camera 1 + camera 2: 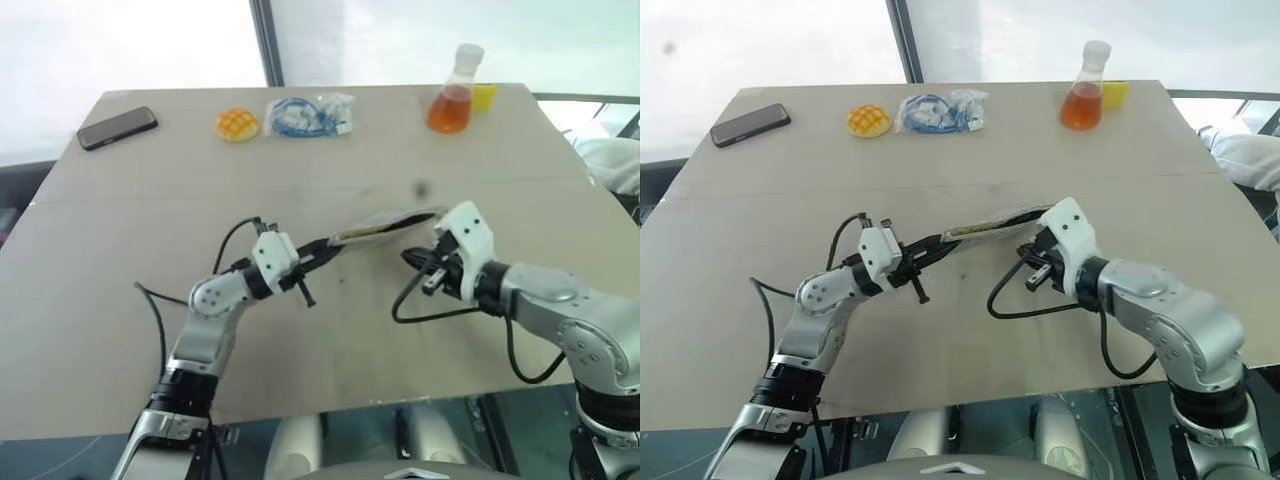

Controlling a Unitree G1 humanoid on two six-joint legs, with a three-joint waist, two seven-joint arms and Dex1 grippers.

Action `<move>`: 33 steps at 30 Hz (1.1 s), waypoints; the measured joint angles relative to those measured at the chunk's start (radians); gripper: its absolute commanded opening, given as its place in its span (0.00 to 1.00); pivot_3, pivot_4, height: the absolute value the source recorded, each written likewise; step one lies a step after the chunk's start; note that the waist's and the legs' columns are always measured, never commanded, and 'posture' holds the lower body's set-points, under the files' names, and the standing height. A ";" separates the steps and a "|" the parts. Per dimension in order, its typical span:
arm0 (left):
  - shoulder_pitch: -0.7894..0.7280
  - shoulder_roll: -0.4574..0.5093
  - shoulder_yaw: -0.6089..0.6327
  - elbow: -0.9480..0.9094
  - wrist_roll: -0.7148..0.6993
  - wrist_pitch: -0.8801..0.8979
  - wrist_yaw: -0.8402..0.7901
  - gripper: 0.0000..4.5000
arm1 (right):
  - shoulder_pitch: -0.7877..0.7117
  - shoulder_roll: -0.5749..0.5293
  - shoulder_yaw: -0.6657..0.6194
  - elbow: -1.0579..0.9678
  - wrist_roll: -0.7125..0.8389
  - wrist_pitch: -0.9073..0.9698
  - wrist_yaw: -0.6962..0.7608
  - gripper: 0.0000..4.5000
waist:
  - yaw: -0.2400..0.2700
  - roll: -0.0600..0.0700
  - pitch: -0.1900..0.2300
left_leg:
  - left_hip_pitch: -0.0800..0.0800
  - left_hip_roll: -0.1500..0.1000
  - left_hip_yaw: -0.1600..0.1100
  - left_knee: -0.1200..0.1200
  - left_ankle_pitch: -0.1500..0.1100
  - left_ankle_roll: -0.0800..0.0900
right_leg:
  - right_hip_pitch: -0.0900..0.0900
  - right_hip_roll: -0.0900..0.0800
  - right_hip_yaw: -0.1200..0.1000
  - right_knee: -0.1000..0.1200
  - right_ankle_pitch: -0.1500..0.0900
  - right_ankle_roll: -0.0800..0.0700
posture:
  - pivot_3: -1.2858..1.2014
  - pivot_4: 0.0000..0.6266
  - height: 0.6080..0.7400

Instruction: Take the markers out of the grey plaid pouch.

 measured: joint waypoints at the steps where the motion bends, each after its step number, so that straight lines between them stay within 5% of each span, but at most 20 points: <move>1: 0.000 -0.002 -0.001 -0.007 0.000 0.009 0.001 0.00 | -0.024 0.016 0.024 0.036 -0.022 -0.019 -0.006 0.01 | -0.001 0.000 0.000 | 0.000 0.000 0.000 0.000 0.000 0.000 | 0.000 0.000 0.000 0.000 0.000 0.000 | 0.52 0.24 1.00; 33: 0.033 0.009 0.001 -0.019 0.000 0.007 -0.008 0.00 | -0.097 -0.011 0.079 0.149 -0.092 -0.109 0.079 0.01 | 0.001 0.000 0.000 | 0.001 0.002 0.000 0.000 0.000 0.000 | 0.000 0.002 0.001 0.001 0.000 0.000 | 0.52 0.24 1.00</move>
